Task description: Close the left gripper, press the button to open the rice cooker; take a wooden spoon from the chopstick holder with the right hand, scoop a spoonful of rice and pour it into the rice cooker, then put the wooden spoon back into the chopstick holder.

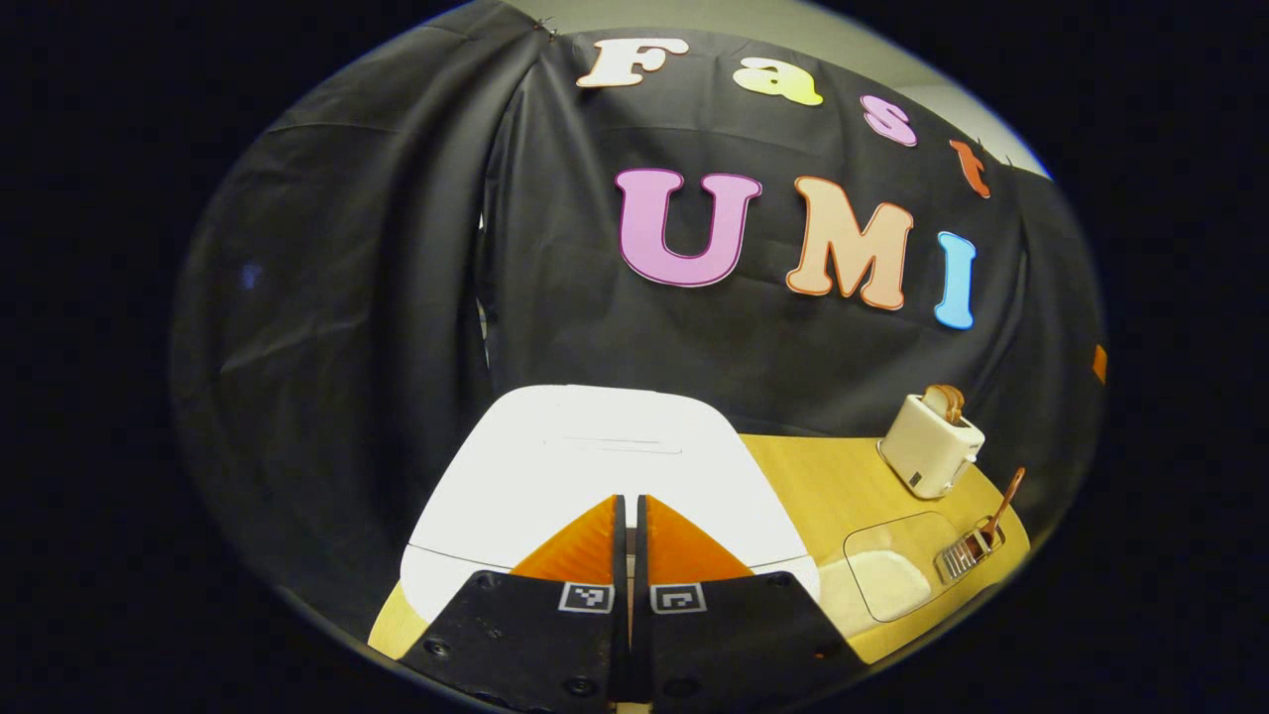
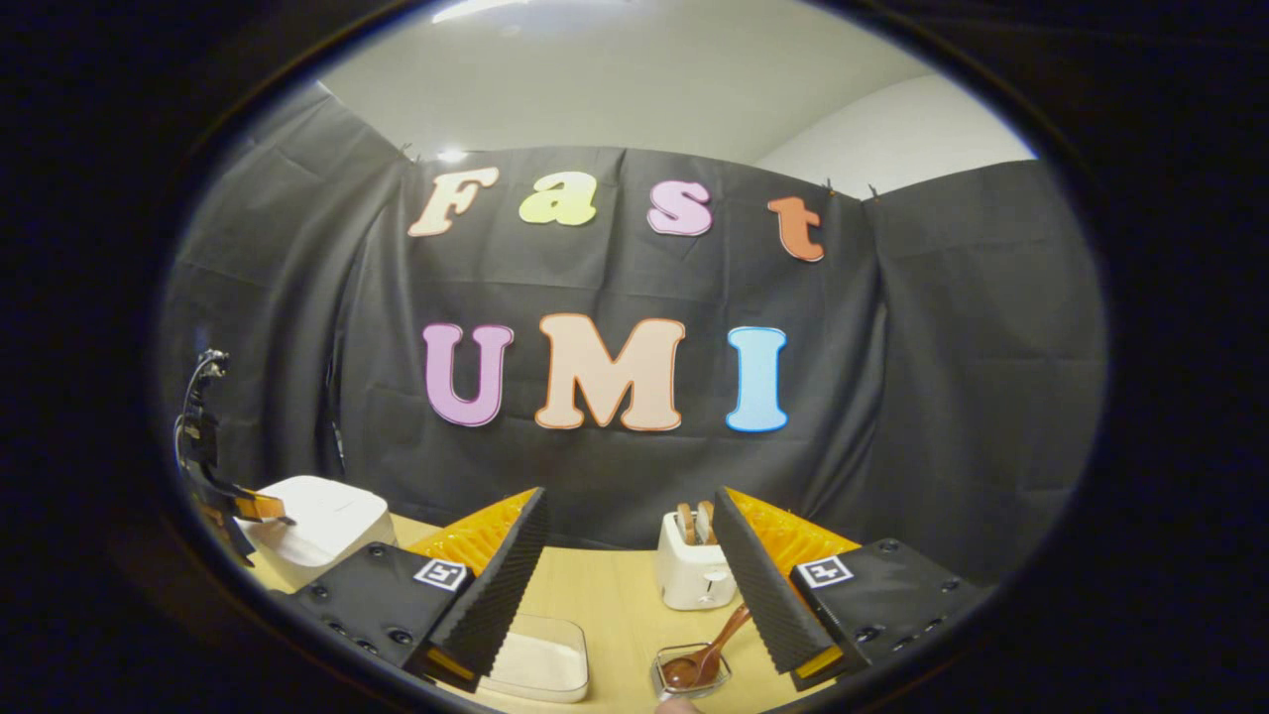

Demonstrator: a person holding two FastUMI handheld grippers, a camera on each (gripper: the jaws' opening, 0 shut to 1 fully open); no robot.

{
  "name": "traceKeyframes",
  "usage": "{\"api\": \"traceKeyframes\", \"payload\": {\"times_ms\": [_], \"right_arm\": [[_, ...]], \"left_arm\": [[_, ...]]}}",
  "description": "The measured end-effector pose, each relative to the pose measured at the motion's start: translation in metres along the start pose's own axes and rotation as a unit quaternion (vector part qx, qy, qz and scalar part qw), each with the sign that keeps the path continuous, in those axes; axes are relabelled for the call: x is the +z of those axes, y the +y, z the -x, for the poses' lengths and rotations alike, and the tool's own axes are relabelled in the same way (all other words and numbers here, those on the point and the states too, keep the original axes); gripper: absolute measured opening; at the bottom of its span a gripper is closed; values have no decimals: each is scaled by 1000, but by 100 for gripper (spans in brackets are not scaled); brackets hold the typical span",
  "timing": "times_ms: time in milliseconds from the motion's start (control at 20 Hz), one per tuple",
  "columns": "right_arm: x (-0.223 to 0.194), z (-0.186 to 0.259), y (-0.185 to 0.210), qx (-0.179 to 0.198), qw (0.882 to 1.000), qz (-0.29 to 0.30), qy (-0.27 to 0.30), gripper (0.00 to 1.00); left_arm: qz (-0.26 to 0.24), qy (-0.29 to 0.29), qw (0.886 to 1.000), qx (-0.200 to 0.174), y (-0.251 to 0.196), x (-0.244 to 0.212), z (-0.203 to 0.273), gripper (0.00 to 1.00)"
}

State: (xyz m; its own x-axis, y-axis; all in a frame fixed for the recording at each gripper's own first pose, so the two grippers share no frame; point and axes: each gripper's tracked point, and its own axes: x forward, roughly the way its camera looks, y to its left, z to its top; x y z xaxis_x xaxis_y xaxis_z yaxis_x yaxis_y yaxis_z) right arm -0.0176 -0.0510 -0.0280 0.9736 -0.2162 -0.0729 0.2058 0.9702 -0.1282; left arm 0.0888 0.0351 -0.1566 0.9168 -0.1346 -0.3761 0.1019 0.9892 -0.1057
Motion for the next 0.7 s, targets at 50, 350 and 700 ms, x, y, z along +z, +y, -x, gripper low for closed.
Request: {"api": "traceKeyframes", "payload": {"times_ms": [50, 350, 700], "right_arm": [[0, -1, 1, 1, 1000, 0, 0, 100], [-4, -4, 6, 10, 1000, 6, 4, 100], [-5, -7, 10, 18, 1000, 8, 6, 100]], "left_arm": [[-1, 6, 1000, 0, -1, -3, 0, 0], [3, 3, 1000, 4, 3, -5, -2, 0], [10, 12, 1000, 17, 4, -13, -4, 0]]}}
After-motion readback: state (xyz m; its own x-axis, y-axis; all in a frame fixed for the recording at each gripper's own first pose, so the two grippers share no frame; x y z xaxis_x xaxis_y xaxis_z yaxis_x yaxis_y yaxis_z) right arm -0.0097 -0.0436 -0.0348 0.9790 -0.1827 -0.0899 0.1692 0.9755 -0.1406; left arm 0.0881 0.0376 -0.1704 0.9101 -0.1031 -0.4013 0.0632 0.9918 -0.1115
